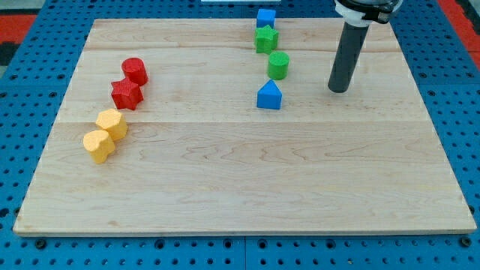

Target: Place the green circle to right of green star

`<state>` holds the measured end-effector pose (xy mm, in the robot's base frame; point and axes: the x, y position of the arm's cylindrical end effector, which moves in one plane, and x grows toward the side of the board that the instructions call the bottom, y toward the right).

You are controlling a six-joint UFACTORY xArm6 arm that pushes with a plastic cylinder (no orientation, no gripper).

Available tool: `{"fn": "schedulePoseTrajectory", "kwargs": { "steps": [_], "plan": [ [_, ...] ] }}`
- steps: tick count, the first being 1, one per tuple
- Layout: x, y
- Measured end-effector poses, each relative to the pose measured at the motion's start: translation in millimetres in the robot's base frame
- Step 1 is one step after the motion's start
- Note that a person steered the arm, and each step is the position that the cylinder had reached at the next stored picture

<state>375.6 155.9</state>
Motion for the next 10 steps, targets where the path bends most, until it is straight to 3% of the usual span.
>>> {"fn": "schedulePoseTrajectory", "kwargs": {
  "steps": [3, 4, 6, 8, 10],
  "plan": [
    [20, -1],
    [45, -39],
    [-26, -87],
    [-62, -136],
    [-57, -122]
  ]
}}
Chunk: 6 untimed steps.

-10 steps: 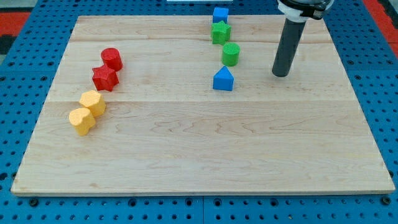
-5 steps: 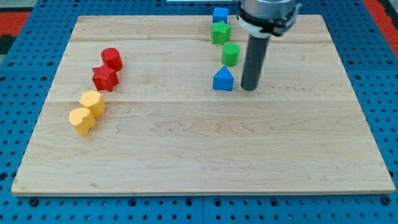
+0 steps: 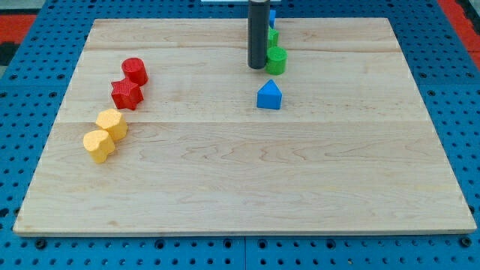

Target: Place the green circle to right of green star

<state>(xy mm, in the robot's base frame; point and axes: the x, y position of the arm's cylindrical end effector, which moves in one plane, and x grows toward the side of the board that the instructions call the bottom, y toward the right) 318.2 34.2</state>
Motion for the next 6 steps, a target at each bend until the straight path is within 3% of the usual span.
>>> {"fn": "schedulePoseTrajectory", "kwargs": {
  "steps": [3, 6],
  "plan": [
    [14, 71],
    [-52, 73]
  ]
}}
